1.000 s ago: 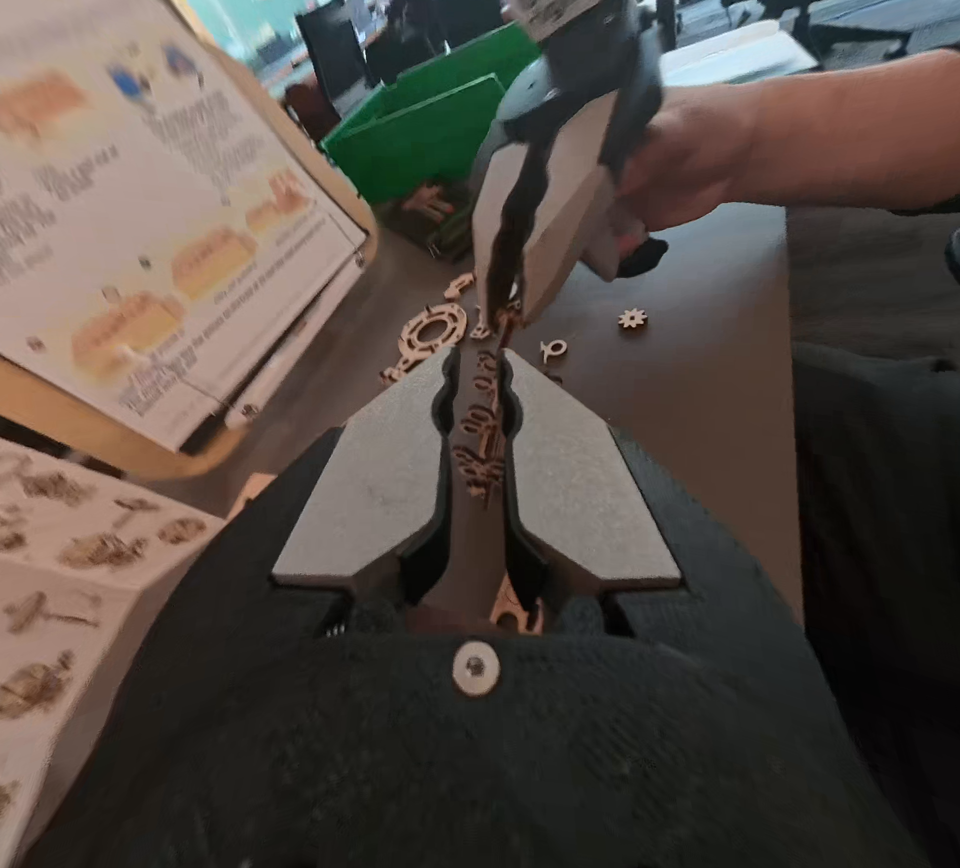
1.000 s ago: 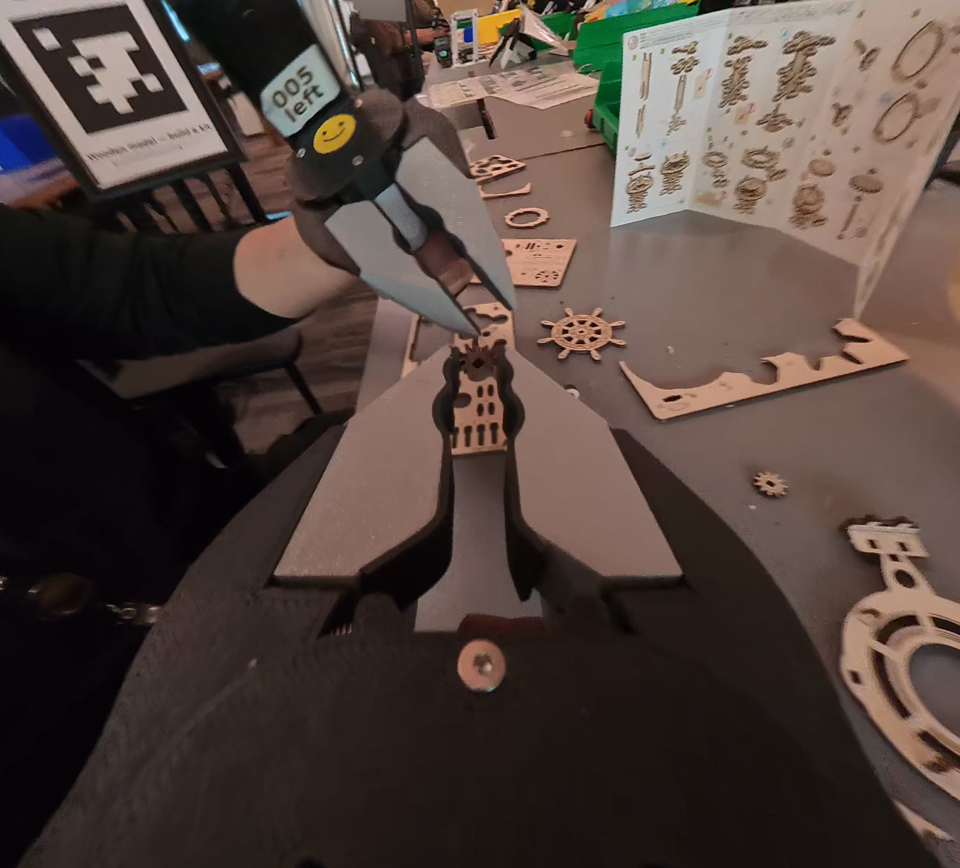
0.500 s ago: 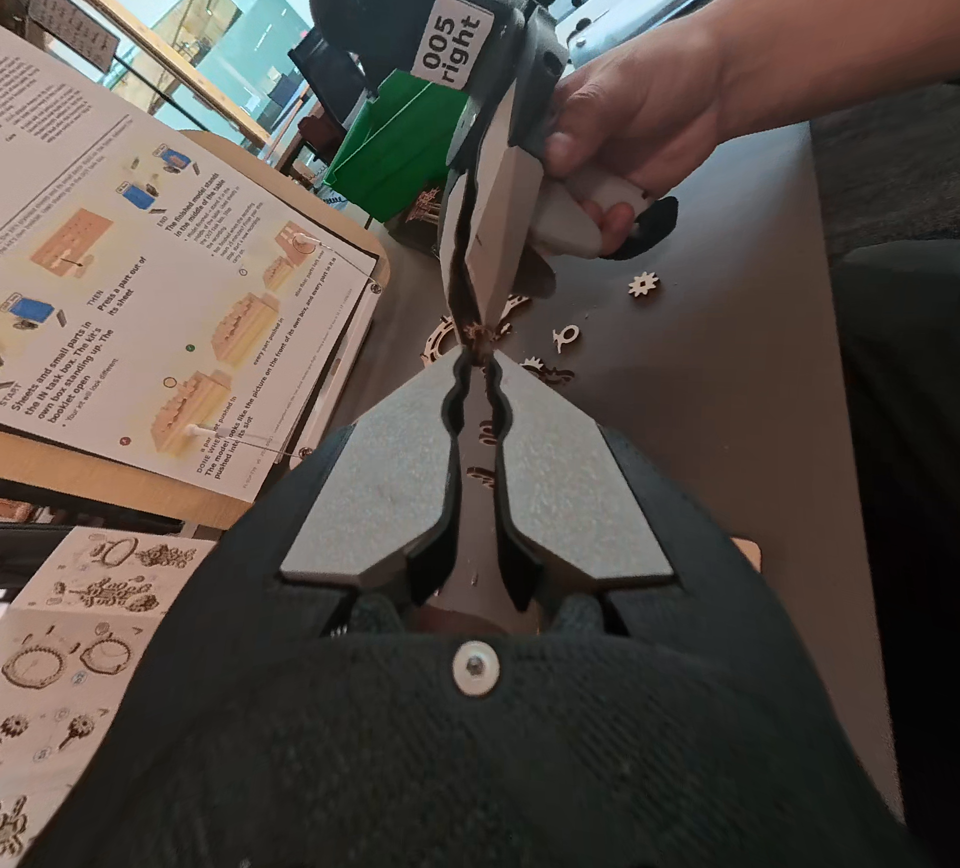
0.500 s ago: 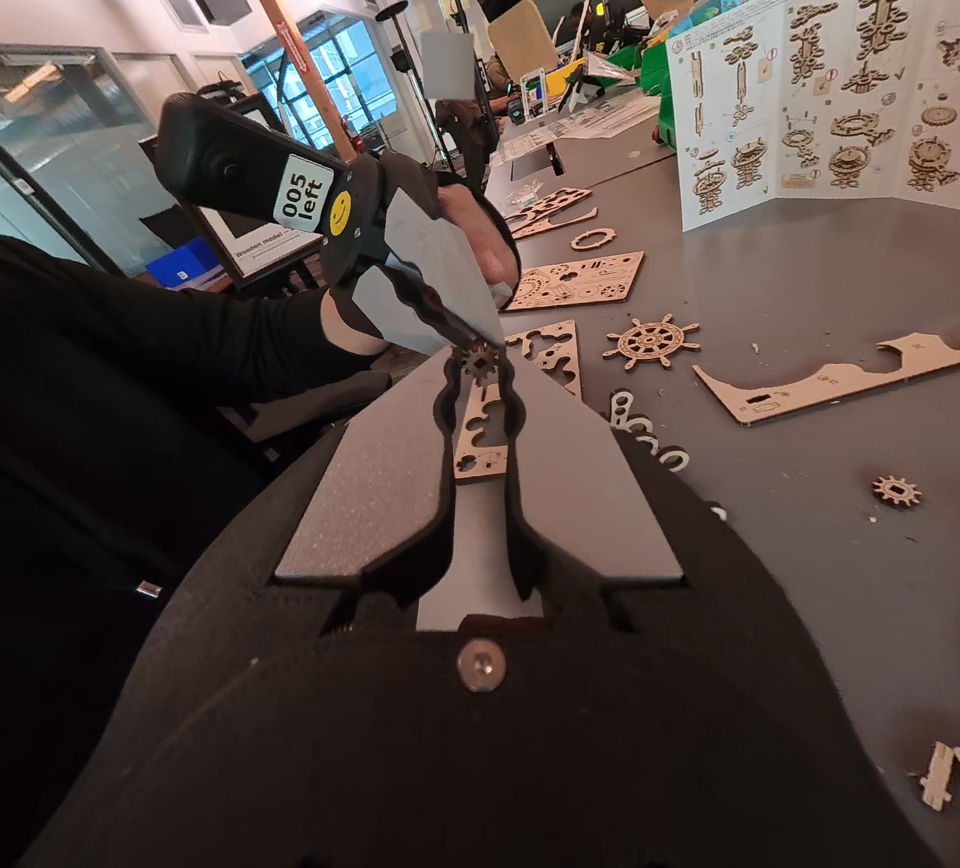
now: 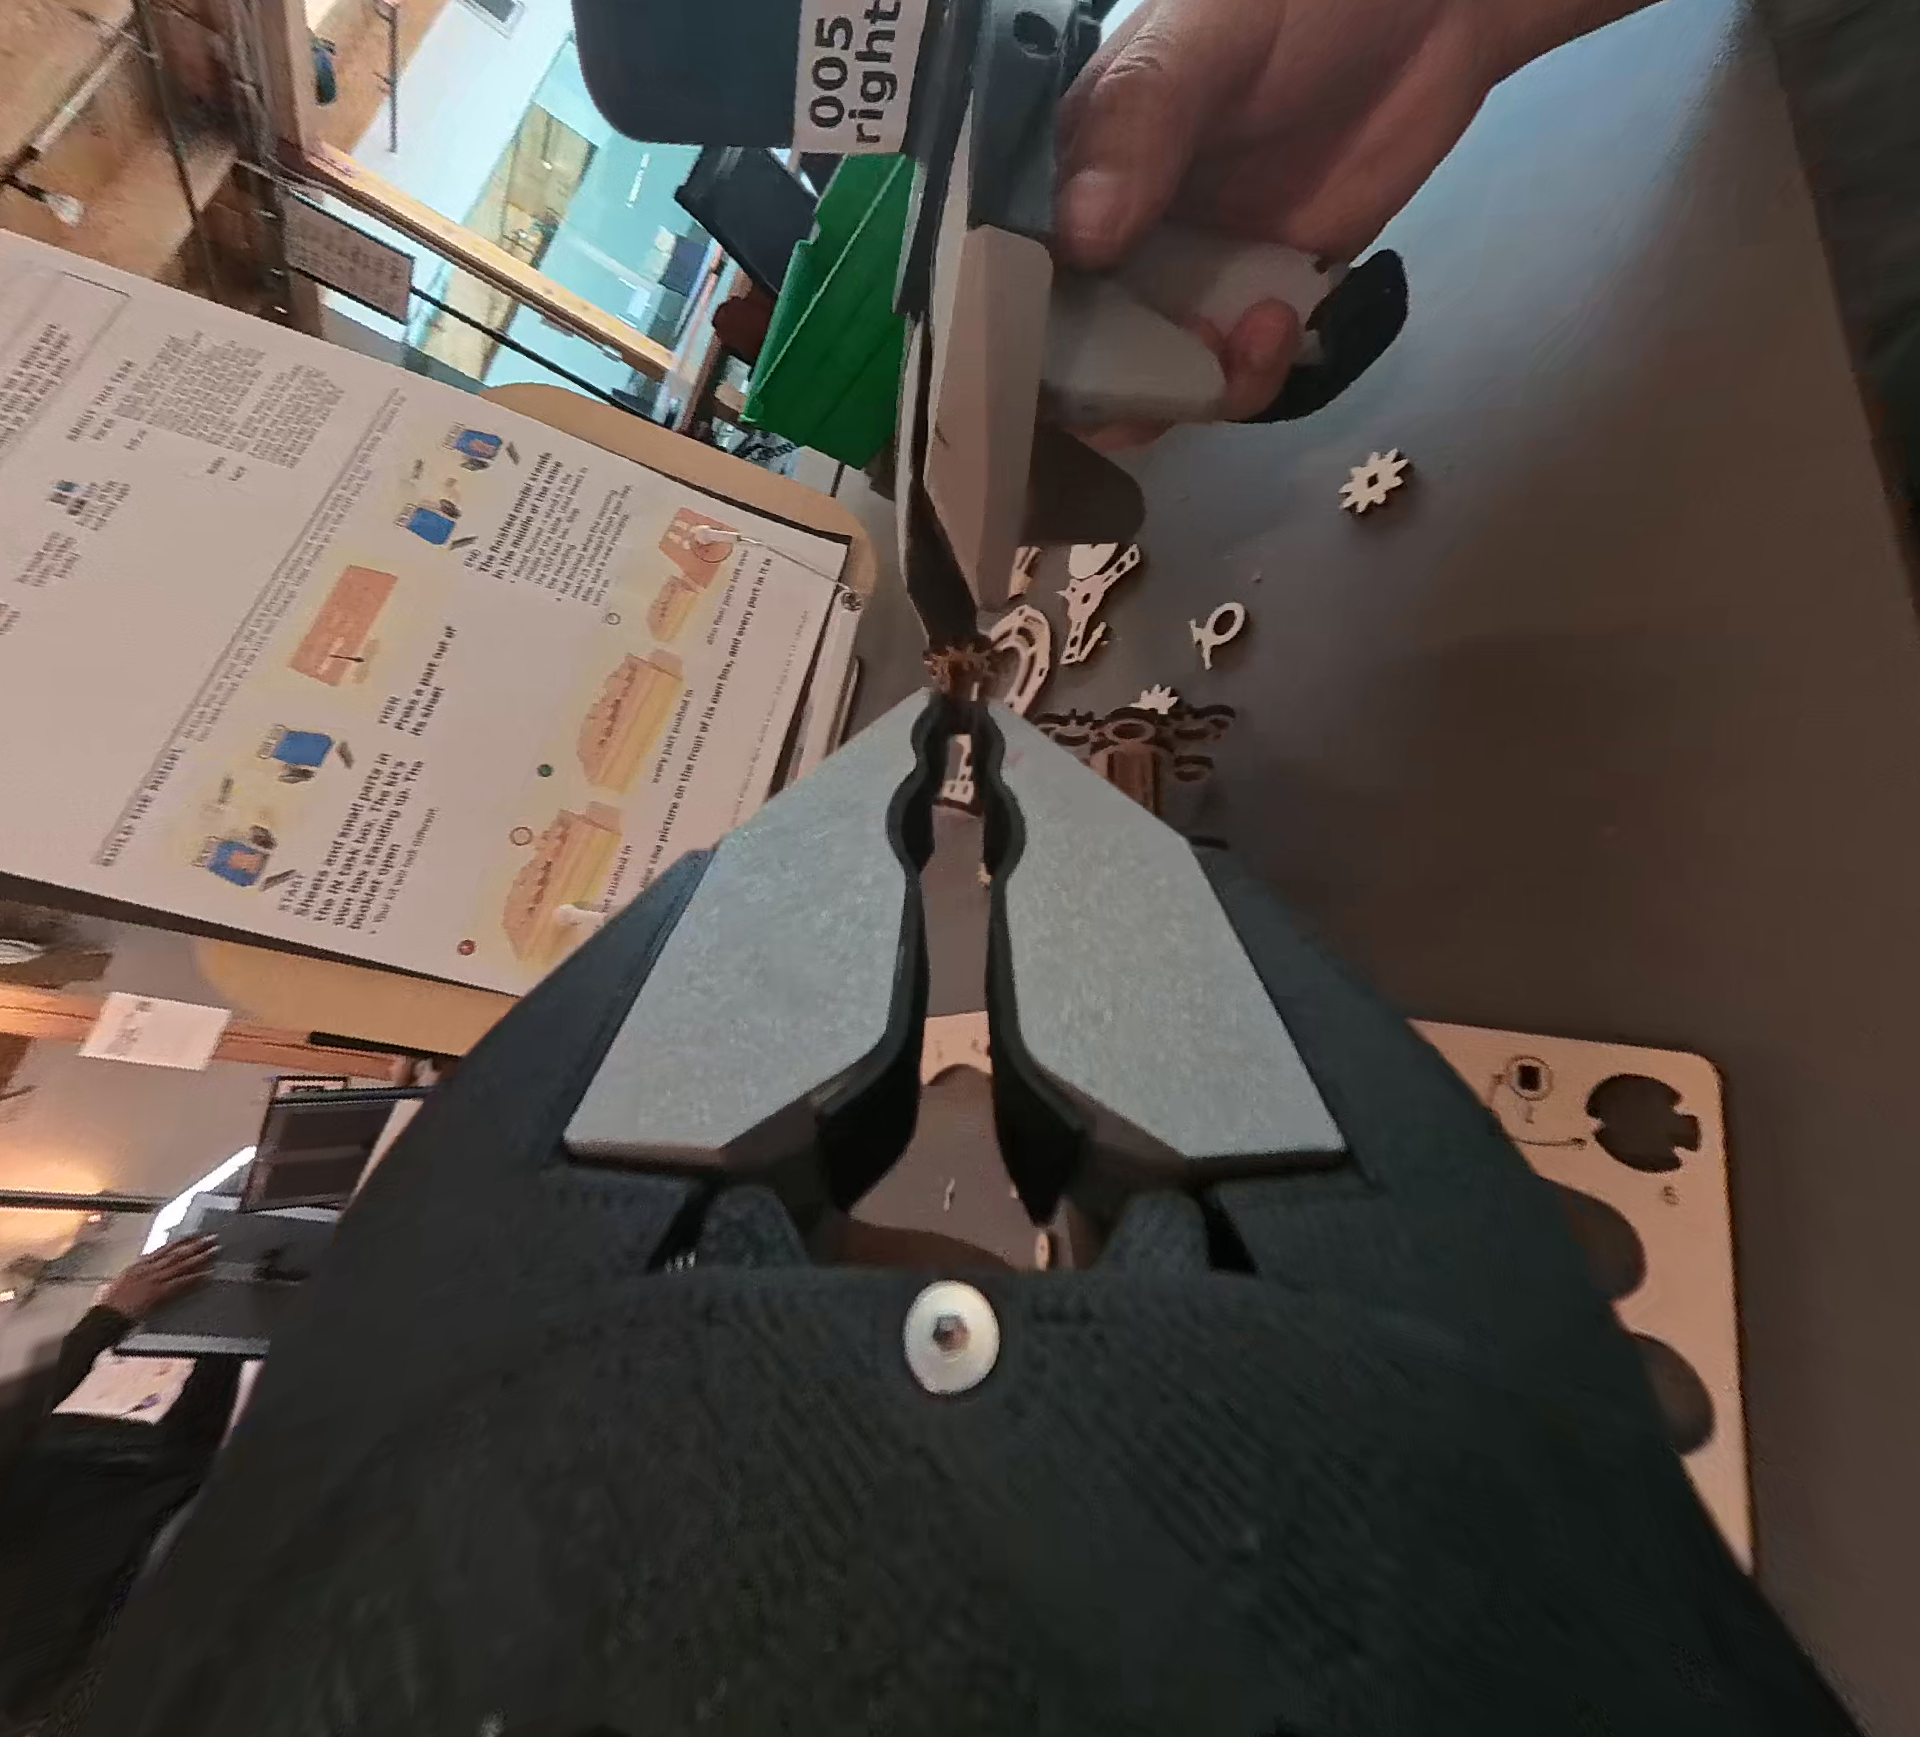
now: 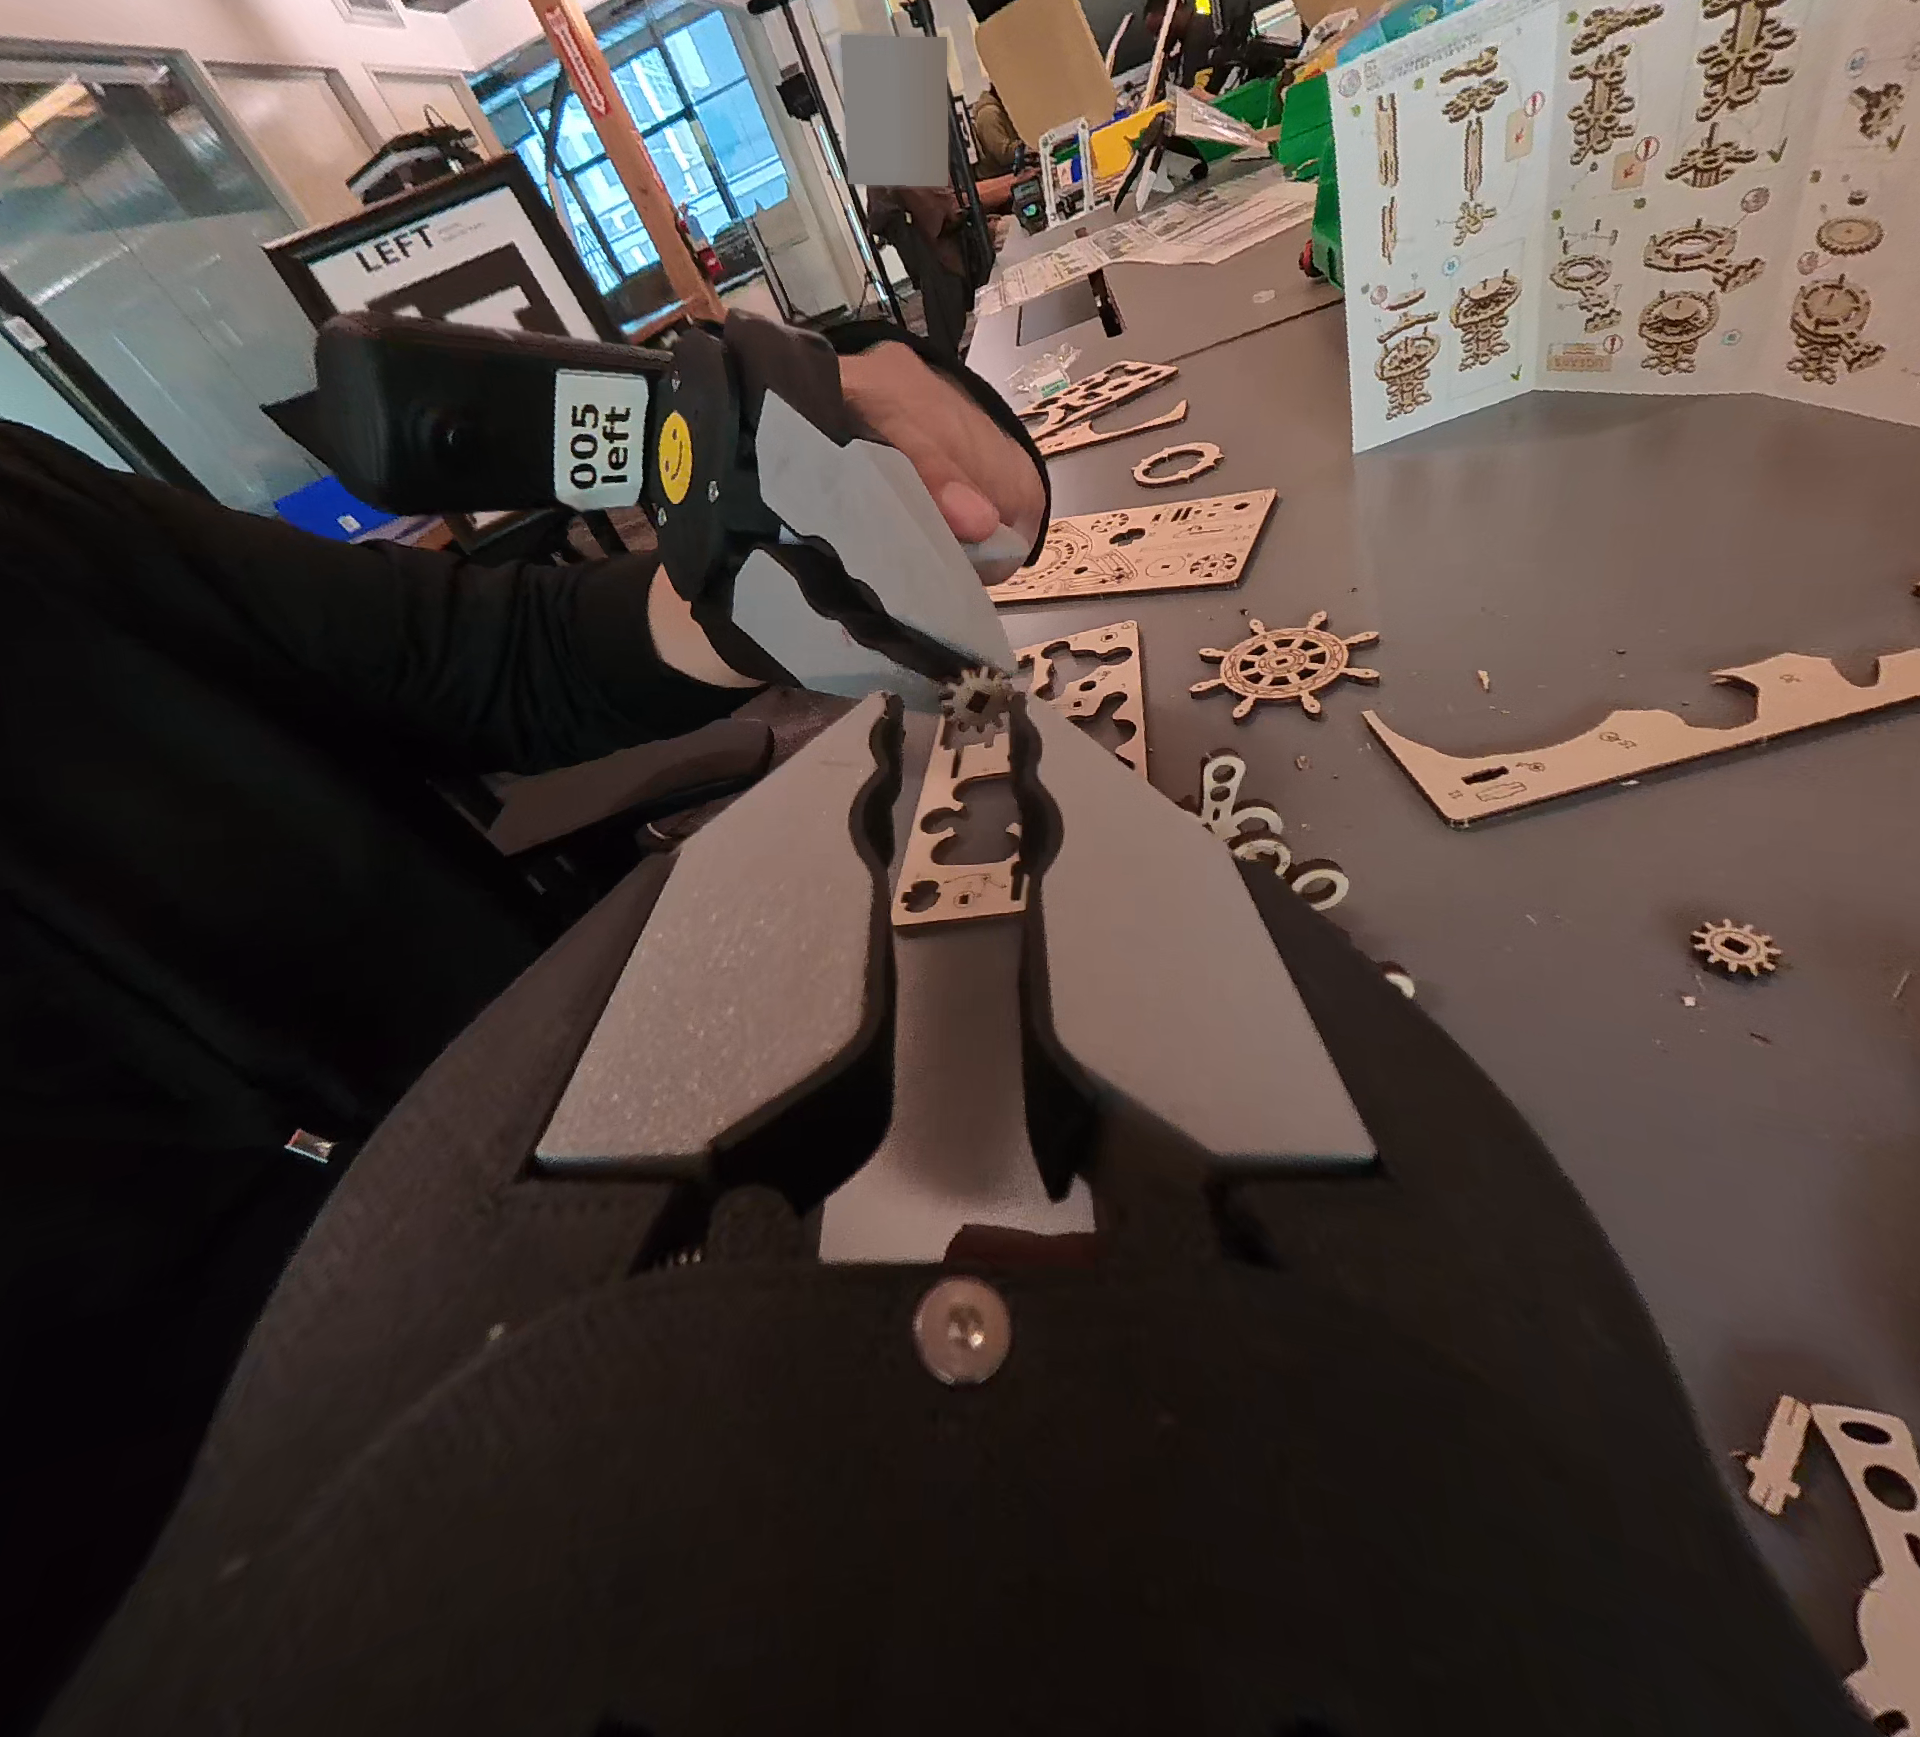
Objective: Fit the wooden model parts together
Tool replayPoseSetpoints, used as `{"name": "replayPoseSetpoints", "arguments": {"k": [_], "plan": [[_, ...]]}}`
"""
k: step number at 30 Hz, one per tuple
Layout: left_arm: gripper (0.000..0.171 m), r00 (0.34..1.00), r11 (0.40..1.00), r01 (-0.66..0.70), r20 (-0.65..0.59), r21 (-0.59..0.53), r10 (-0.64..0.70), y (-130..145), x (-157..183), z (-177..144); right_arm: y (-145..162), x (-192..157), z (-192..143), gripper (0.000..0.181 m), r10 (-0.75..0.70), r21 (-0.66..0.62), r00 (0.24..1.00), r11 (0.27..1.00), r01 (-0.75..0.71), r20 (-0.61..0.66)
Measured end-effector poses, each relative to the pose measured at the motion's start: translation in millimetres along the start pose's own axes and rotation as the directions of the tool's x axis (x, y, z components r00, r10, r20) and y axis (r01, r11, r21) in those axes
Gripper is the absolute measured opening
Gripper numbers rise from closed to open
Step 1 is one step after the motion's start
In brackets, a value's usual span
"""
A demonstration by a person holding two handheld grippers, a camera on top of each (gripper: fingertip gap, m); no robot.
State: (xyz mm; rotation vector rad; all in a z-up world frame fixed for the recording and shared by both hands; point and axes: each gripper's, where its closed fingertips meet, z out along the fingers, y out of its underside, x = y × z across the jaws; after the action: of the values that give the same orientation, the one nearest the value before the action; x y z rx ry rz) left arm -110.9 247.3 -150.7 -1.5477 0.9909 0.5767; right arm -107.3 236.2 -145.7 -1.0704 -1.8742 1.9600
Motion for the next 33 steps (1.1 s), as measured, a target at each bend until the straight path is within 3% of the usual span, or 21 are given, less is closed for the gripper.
{"name": "replayPoseSetpoints", "arguments": {"k": [9,19,22,26,33], "plan": [[0.001,0.980,0.981,-0.194,0.029,-0.022,0.194,5.5,2.7,-2.1,1.5,5.6,7.3,0.011,-0.067,-0.062,0.996,0.996,0.064,-0.052],[0.001,0.968,0.968,-0.250,-0.035,0.004,0.250,11.2,9.3,-4.2,10.3,7.4,12.7,0.009,-0.191,-0.180,0.980,0.968,0.178,-0.058],[0.002,0.986,0.986,-0.167,-0.023,-0.029,0.166,18.9,3.1,-4.4,7.1,14.3,17.1,0.009,-0.244,-0.216,0.966,0.951,0.220,-0.091],[0.012,0.997,0.997,0.069,-0.025,-0.033,-0.070,34.9,-4.0,-10.8,7.8,30.2,20.7,0.009,-0.279,-0.283,0.951,0.930,0.233,-0.134],[0.015,0.920,0.928,0.353,-0.132,-0.121,-0.368,77.5,13.4,-2.3,26.5,54.7,28.2,0.009,-0.394,-0.416,0.896,0.864,0.284,-0.206]]}}
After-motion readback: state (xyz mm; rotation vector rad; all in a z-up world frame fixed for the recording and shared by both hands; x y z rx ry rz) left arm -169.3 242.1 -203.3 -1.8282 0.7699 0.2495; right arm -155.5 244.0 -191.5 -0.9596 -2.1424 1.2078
